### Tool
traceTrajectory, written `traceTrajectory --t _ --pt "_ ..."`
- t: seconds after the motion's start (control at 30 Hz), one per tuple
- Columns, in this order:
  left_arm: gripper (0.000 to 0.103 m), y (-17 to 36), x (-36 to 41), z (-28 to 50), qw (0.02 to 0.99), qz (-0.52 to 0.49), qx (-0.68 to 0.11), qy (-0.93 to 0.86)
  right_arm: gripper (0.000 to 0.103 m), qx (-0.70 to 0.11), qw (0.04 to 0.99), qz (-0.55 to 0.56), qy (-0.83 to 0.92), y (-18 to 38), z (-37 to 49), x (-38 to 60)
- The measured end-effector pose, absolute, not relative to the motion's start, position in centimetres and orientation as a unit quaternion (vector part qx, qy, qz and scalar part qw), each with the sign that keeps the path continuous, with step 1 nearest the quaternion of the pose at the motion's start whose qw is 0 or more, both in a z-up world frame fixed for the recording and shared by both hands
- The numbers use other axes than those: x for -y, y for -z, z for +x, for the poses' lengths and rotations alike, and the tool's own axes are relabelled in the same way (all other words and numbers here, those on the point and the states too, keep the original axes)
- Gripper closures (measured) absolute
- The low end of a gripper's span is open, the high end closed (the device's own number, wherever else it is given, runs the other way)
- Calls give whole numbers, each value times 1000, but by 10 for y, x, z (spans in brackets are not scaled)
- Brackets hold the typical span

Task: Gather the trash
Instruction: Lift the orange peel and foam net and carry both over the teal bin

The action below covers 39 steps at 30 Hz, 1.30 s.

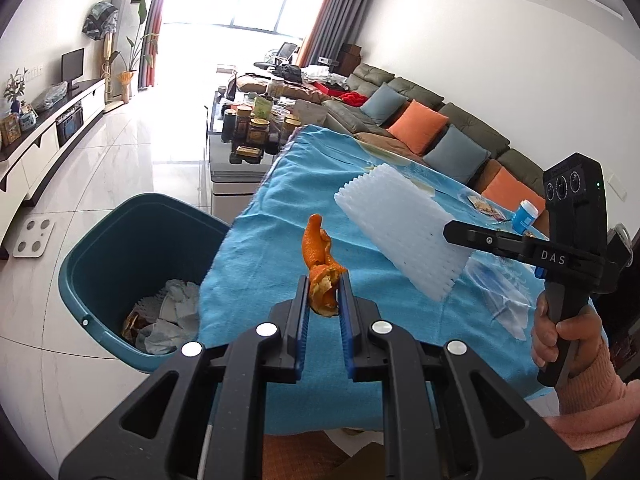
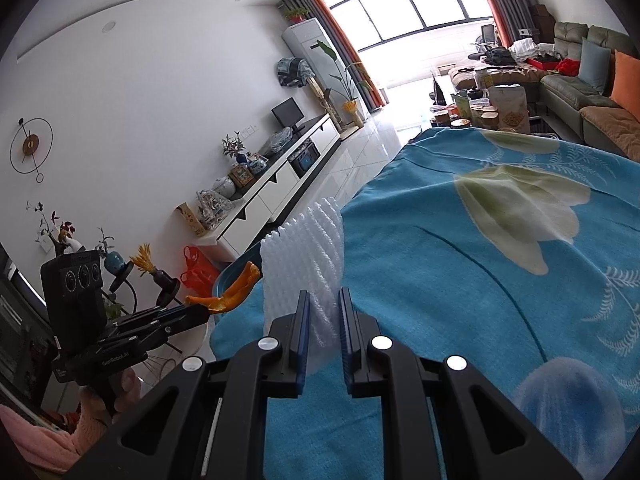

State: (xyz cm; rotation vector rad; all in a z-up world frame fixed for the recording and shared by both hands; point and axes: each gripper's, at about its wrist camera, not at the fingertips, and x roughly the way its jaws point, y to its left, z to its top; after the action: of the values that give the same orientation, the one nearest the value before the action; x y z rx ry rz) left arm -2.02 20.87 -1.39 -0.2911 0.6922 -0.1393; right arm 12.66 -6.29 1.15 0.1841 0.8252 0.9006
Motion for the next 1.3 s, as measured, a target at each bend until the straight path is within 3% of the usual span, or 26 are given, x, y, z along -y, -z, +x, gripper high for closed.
traceTrajectory --t 1.3 --pt "89 41 -309 -35 916 -195 -345 -65 89 -437 768 23 -467 -2 149 -77"
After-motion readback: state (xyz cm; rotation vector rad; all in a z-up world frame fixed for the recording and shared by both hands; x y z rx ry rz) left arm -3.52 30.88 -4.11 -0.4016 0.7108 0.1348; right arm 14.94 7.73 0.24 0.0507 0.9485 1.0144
